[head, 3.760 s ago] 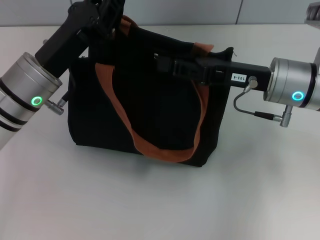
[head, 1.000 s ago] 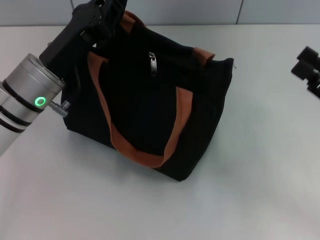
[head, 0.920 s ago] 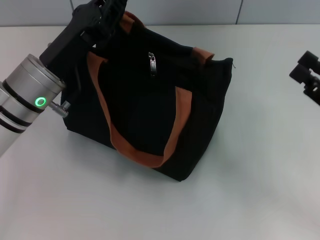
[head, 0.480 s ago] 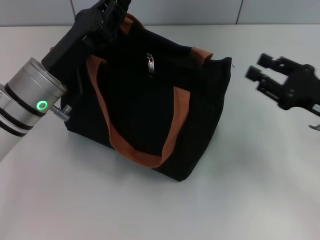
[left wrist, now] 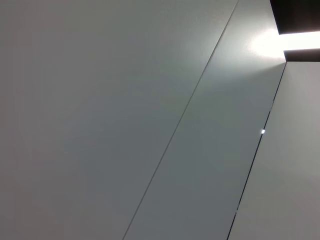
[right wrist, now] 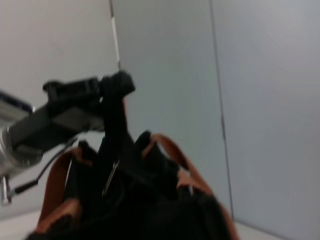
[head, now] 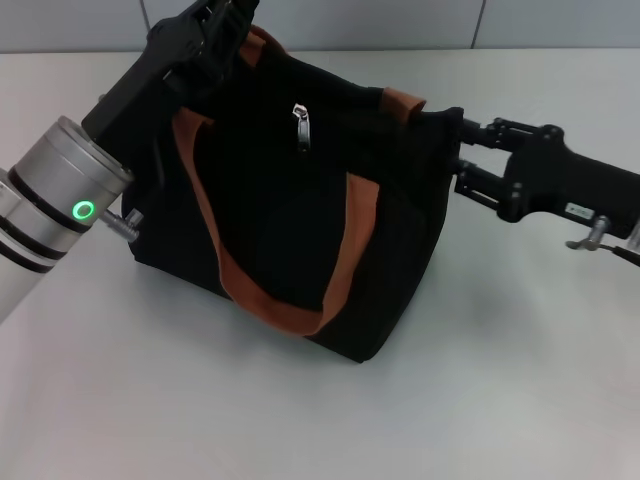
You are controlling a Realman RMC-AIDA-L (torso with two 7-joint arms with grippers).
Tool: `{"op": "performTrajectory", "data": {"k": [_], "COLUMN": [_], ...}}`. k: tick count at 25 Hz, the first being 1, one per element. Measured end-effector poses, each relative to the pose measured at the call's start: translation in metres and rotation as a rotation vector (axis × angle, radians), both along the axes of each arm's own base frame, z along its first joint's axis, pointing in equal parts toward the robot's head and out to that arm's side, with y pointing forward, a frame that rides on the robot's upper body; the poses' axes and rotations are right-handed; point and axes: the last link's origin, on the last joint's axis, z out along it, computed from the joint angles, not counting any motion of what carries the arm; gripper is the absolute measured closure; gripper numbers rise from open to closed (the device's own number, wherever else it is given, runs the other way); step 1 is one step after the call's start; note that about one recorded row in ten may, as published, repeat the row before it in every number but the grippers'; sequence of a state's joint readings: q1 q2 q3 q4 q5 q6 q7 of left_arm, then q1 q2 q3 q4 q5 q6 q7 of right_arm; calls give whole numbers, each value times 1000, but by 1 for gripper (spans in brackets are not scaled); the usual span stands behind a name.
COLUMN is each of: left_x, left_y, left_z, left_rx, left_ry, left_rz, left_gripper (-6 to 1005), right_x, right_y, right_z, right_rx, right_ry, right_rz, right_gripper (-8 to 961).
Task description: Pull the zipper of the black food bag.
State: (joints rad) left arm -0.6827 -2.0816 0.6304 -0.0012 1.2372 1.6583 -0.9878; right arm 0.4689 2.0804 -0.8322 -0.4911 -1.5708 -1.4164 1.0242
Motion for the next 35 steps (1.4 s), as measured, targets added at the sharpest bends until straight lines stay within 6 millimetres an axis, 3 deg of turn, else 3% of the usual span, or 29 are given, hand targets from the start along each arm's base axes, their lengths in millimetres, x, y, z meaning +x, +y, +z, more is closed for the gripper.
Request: {"op": "performTrajectory", "data": {"k": [8,17,25,35], "left_x": [2,0,-16,-31], "left_y": [2,0,-14,-39], "left_z": [1,1,-2,-6], "left_rx": [7,-4,-50,-131], "left_ry": [4,-4,-14,-22], "left_rz": [-4,-4,36,28], "left_gripper": [976,975,976,975], "right_x": [-6,-5,-7,-7], "right_y": [6,9,25,39], "right_z": [-5,-1,15,23], "right_rx": [13,24,72,111], "right_ry": [-47,-54,-78,-103], "right_rz": [45,29,-12,-44], "right_gripper": [537,678,773,786]}}
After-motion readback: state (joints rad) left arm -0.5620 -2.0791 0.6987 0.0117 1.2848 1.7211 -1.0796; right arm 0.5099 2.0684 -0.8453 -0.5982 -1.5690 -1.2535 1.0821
